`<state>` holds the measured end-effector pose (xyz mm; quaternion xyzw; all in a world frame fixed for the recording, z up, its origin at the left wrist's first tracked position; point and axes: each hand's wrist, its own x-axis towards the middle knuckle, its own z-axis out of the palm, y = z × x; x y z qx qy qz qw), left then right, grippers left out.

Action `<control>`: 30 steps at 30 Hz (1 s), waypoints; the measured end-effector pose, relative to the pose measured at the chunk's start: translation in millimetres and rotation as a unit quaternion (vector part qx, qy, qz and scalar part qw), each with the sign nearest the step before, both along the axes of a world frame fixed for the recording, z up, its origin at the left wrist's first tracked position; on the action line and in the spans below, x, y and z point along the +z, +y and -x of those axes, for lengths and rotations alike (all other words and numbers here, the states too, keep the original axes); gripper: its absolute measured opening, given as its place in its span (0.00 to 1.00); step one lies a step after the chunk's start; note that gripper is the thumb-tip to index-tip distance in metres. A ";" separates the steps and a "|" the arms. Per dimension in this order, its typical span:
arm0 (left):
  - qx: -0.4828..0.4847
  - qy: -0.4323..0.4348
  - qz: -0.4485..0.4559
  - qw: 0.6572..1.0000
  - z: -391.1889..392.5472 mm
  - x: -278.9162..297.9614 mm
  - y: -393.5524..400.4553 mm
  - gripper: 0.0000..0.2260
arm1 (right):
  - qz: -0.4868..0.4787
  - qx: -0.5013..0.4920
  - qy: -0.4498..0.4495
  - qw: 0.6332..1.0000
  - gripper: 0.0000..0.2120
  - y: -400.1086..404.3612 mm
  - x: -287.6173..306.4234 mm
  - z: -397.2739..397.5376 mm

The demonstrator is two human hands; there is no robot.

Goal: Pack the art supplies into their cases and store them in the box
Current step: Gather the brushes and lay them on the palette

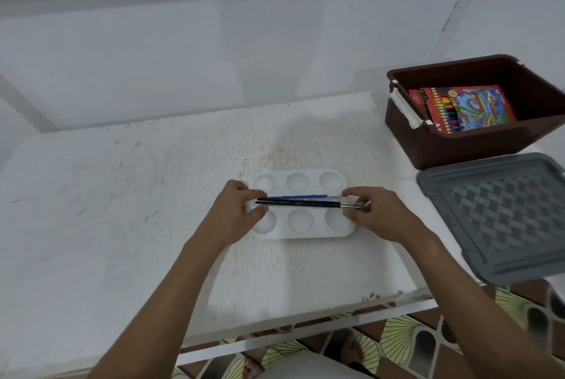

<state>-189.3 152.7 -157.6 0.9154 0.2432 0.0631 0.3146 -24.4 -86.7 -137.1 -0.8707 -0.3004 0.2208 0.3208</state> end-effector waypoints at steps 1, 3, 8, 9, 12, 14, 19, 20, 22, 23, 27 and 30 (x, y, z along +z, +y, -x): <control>0.005 -0.006 -0.002 1.000 1.2 -1.1 0.0 0.14 | -0.006 0.002 0.005 1.000 0.17 1.1 0.1 0.0; 0.012 -0.010 0.002 1.000 4.1 -1.5 -0.6 0.13 | -0.010 0.003 0.010 1.000 0.15 4.4 -0.2 -0.5; 0.024 -0.009 0.034 0.999 6.8 2.2 -0.5 0.11 | -0.013 0.005 0.023 1.000 0.14 9.9 -4.1 -6.1; 0.032 -0.008 0.047 0.998 6.7 2.4 -0.5 0.11 | -0.016 0.003 0.028 0.999 0.13 9.3 -5.2 -7.7; 0.057 -0.004 0.105 0.993 8.0 5.3 -2.7 0.10 | -0.020 0.010 0.034 0.999 0.12 7.2 -5.2 -9.9; 0.063 -0.003 0.129 0.990 7.7 12.1 -5.4 0.10 | -0.023 0.017 0.029 0.999 0.11 5.8 0.8 -12.2; 0.058 -0.040 0.117 0.991 -12.1 72.1 -14.6 0.07 | -0.047 0.039 -0.031 0.998 0.10 -8.1 61.5 -35.9; 0.057 -0.050 0.112 0.991 -21.5 89.5 -18.2 0.07 | -0.056 0.048 -0.045 0.996 0.10 -13.4 79.9 -44.8; 0.052 -0.069 0.111 0.990 -46.4 122.3 -27.9 0.07 | -0.064 0.060 -0.073 0.993 0.09 -25.8 112.9 -68.5; 0.047 -0.076 0.116 0.989 -62.0 135.7 -34.0 0.06 | -0.070 0.058 -0.080 0.993 0.09 -33.4 126.5 -83.3; 0.026 -0.075 0.112 0.991 -137.5 164.1 -67.1 0.08 | -0.066 0.047 -0.072 0.994 0.09 -69.4 160.2 -152.9; 0.015 -0.077 0.108 0.991 -197.3 165.4 -100.6 0.09 | -0.021 0.044 -0.096 0.994 0.09 -100.2 169.0 -205.4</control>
